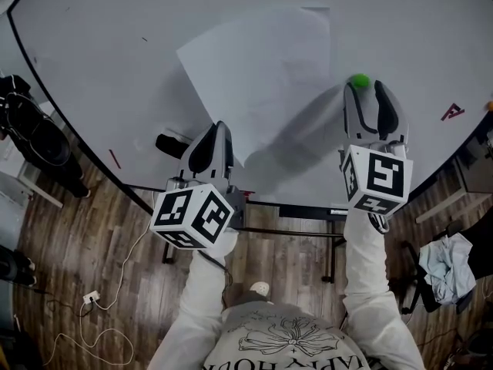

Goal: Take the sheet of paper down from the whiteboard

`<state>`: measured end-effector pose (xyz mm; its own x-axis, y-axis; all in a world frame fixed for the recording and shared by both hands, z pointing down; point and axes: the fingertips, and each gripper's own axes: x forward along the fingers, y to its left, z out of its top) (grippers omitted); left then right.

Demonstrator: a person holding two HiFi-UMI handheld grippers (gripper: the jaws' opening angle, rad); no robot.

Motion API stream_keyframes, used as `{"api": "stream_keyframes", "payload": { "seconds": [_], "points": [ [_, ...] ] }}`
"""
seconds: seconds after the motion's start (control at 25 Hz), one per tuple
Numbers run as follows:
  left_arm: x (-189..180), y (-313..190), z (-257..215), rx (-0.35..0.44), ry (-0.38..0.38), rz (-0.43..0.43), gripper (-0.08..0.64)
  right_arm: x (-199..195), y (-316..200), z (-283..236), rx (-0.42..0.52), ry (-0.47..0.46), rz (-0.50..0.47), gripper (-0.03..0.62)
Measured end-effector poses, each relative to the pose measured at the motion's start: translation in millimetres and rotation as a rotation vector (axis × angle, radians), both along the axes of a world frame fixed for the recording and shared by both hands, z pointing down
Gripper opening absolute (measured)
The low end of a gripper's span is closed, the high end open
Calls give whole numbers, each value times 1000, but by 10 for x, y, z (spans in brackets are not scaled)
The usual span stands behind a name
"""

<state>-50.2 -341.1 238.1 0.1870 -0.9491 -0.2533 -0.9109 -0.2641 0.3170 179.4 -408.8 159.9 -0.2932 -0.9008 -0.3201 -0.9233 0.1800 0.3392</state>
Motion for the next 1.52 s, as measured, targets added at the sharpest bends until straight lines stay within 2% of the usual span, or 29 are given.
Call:
{"api": "stream_keyframes", "payload": {
  "seconds": [0.24, 0.68, 0.88, 1.0, 1.52],
  "points": [
    [-19, 128, -33, 16, 23, -6, 3, 49, 166, 80, -5, -43, -3, 195],
    [-133, 632, -59, 32, 9, -66, 3, -88, 562, 284, -38, -116, -66, 112],
    [-123, 800, -61, 41, -18, -108, 3, -120, 751, 396, -49, -160, -76, 81],
    [-87, 864, -74, 49, -39, -132, 3, -147, 858, 440, -38, -165, -72, 37],
    [25, 971, -51, 50, -82, -149, 3, -82, 1054, 512, -49, -191, -68, 11]
  ]
}}
